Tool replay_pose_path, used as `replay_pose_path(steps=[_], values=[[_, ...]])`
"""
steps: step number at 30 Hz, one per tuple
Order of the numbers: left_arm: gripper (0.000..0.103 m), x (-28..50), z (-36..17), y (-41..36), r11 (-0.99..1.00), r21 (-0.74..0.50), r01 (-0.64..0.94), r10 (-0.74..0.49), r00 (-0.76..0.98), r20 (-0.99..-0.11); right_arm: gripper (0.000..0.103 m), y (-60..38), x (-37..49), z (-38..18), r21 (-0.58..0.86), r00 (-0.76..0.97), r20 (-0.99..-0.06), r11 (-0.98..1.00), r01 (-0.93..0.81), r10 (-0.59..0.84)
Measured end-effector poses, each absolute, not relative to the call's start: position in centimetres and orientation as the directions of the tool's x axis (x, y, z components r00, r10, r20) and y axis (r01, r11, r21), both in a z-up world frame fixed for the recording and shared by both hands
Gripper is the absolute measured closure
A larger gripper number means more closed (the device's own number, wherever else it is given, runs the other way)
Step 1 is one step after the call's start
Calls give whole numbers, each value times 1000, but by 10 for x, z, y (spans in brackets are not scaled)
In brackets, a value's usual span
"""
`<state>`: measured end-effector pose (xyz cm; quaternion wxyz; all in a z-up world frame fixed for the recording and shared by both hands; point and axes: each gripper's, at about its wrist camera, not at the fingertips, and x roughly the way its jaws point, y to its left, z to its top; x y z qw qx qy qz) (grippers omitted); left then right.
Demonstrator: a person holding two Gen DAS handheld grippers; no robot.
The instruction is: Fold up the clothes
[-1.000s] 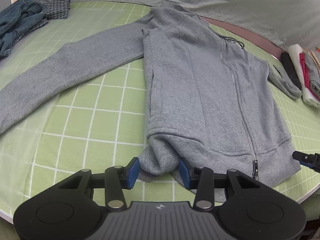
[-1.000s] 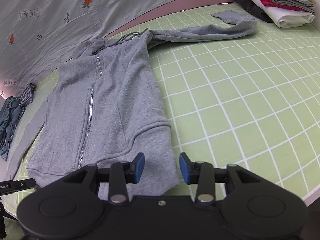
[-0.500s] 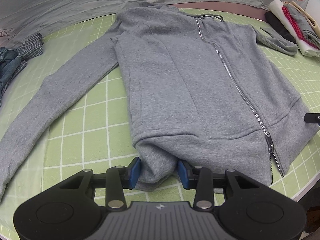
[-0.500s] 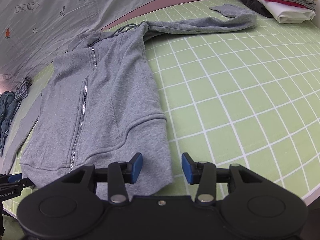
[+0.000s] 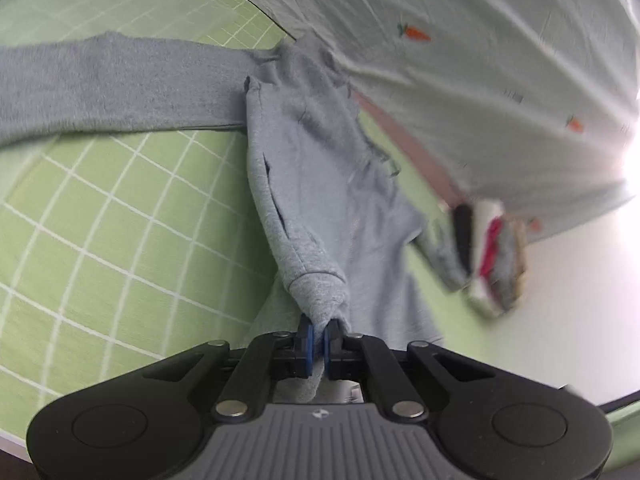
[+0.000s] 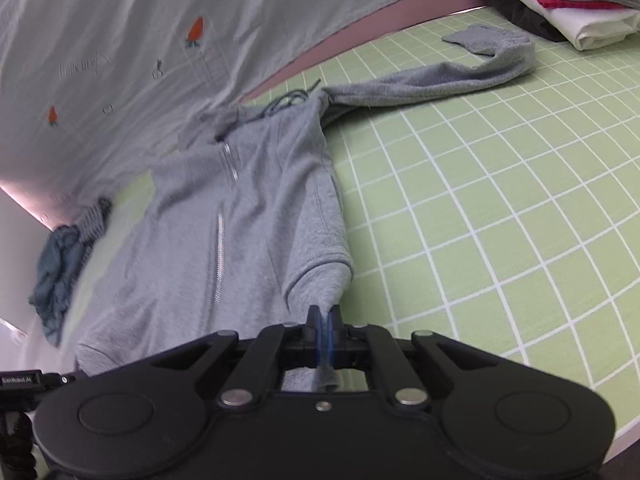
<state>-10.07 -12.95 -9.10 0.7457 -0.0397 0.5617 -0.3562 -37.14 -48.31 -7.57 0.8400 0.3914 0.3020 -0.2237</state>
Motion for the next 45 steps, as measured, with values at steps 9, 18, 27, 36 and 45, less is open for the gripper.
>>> replay_pose_path(steps=[9,18,27,36,45], values=[[100,-105,-101,-99,832,-414,370,-490,137,-861,93,-493,-381,-83,434,600,-775,523,734,-199],[57,-108,-98,-111,837,-374,399,-474,187,-860,63,-482,-368,-77,338,571,-783,602,723,-246],[46,-110,-114,-144,833,-324,448,-439,179,-881,65,-475,-343,-101,308,543,-816,645,700,-199],[93,-119,-118,-145,809,-262,527,-369,107,-923,103,-452,-357,-100,285,527,-837,703,651,-149],[42,-110,-93,-159,838,-204,507,-355,220,-909,65,-469,-361,-87,230,515,-822,685,691,-244]])
